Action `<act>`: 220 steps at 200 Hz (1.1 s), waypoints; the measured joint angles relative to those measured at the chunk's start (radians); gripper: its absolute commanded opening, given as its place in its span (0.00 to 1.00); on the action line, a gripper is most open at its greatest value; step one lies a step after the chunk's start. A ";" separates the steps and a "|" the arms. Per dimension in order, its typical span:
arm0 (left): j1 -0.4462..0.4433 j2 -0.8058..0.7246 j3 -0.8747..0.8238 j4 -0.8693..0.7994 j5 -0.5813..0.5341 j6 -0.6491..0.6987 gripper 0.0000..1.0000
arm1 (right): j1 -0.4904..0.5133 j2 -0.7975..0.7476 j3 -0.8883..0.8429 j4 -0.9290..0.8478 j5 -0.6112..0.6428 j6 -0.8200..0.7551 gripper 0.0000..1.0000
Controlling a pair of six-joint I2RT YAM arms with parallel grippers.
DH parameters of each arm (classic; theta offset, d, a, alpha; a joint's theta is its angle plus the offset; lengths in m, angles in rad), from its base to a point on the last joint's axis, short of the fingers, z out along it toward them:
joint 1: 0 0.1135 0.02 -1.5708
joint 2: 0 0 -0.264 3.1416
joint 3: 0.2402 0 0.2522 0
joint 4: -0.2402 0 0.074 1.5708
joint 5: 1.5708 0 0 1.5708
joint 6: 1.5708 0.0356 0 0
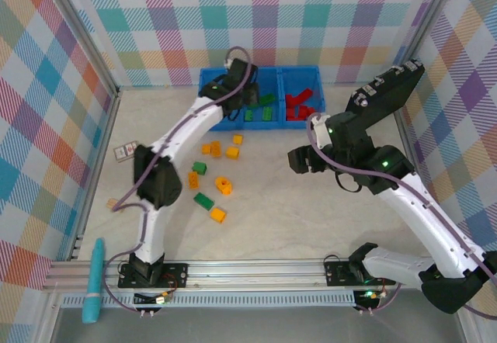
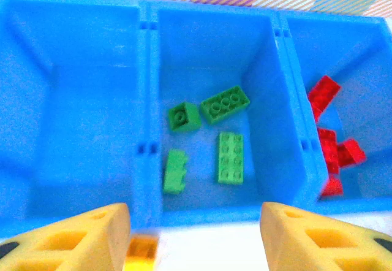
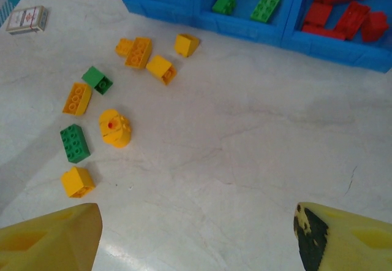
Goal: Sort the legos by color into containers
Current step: Pick up the lego from the center of the table.
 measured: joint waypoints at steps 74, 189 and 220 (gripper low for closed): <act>0.000 -0.343 -0.637 -0.086 0.066 -0.161 0.61 | -0.136 0.094 0.069 0.103 -0.095 -0.114 0.86; -0.024 -0.436 -0.945 -0.028 0.237 -0.498 0.70 | -0.245 0.143 0.161 0.160 -0.317 -0.227 0.99; -0.045 -0.402 -0.947 -0.001 0.240 -0.533 0.70 | -0.275 0.144 0.166 0.158 -0.399 -0.239 0.99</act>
